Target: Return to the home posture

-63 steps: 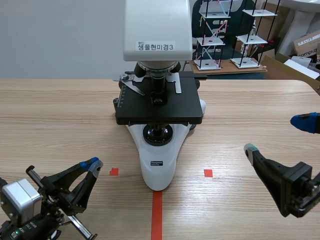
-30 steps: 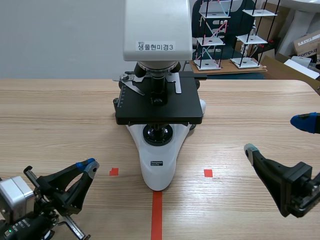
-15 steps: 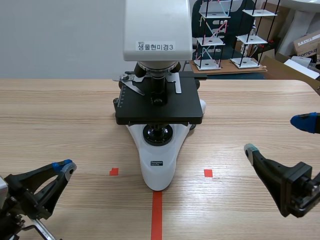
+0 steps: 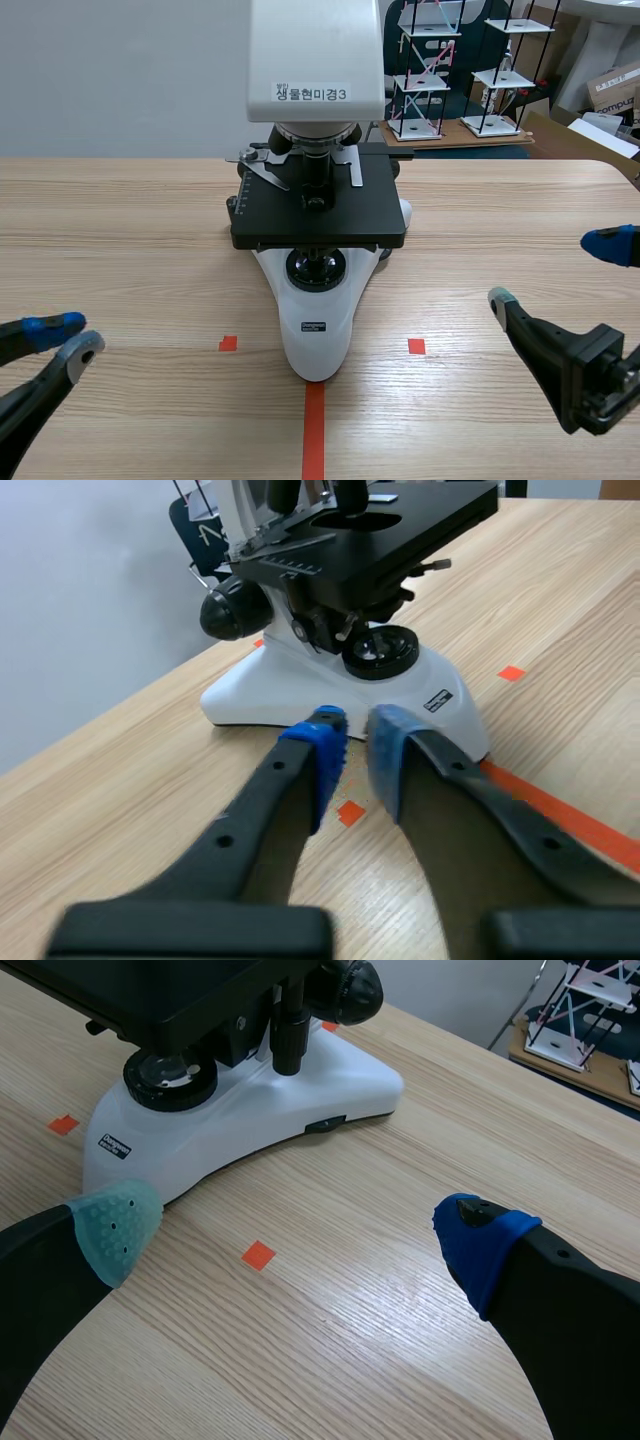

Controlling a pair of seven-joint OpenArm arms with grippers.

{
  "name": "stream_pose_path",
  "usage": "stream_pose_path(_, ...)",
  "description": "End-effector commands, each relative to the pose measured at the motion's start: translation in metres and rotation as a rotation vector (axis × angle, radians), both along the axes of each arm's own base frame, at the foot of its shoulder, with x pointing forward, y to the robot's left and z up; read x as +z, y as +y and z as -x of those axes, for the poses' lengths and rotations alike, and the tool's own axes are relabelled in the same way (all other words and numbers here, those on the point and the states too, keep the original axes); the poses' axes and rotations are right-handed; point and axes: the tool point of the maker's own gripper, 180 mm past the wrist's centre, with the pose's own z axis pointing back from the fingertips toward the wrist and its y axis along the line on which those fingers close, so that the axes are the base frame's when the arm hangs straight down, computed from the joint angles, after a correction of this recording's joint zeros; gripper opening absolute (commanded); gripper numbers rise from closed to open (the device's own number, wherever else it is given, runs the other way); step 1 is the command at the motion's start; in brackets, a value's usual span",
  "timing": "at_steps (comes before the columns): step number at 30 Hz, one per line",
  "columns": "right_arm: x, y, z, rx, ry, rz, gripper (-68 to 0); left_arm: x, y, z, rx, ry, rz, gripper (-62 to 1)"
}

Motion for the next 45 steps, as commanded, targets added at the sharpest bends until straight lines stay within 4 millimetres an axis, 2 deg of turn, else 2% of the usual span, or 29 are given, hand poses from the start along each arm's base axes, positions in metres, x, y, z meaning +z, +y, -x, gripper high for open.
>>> stream_pose_path(1, 0.008, 0.003, -0.002, 0.010, -0.024, -0.010, -7.5, 0.002, 0.003, 0.004, 0.014, 0.001, 0.010, -35.4)
stream_pose_path(9, 0.008, 0.003, -0.002, 0.010, -0.024, -0.010, -7.5, 0.026, 0.012, 0.009, 0.105, 0.044, 0.145, -8.2)
stream_pose_path(12, 0.008, 0.003, -0.002, 0.010, -0.024, -0.010, -7.5, 0.021, 0.011, 0.007, 0.111, 0.073, 0.123, -3.7)
stream_pose_path(45, 0.008, 0.003, -0.002, 0.010, -0.024, -0.010, -7.5, 0.024, 0.010, 0.007, 0.105, 0.062, 0.130, -3.7)
